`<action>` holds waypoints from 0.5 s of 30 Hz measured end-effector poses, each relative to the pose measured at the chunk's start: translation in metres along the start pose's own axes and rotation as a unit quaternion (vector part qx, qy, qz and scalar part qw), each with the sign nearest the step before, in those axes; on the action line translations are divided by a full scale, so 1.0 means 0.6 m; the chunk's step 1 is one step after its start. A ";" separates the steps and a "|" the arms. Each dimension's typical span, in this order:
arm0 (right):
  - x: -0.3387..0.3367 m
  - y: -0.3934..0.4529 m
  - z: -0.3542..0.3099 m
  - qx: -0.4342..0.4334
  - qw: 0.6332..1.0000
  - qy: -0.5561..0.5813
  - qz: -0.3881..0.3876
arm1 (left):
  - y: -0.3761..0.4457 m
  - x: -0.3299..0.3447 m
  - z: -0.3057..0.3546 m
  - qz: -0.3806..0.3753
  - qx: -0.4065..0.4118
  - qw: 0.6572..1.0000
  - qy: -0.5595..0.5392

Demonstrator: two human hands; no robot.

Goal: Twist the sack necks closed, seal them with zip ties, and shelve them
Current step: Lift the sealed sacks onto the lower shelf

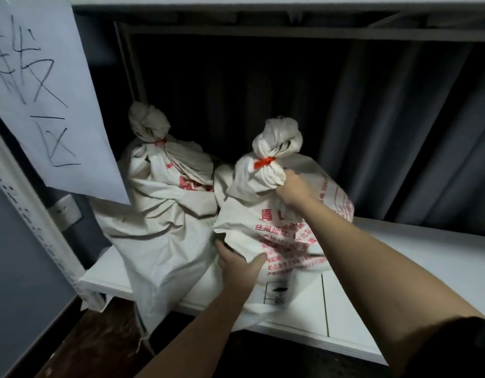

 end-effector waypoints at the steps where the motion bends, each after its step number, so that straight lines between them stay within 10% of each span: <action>1: -0.006 -0.005 -0.004 0.011 0.999 0.009 0.030 | -0.002 -0.008 0.013 0.036 0.062 0.997 0.035; 7: -0.056 -0.058 -0.010 -0.116 0.940 -0.016 0.321 | 0.002 -0.037 0.074 0.055 0.285 0.919 0.265; 15: -0.031 -0.040 -0.038 -0.201 0.952 -0.156 0.171 | 0.044 -0.025 0.114 -0.165 0.269 0.860 0.401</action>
Point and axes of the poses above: each hand's wrist, its own y-axis towards the middle knuckle, its own x-axis out of the palm, z = x × y, the point moved 1 cm from there along y, towards the middle knuckle
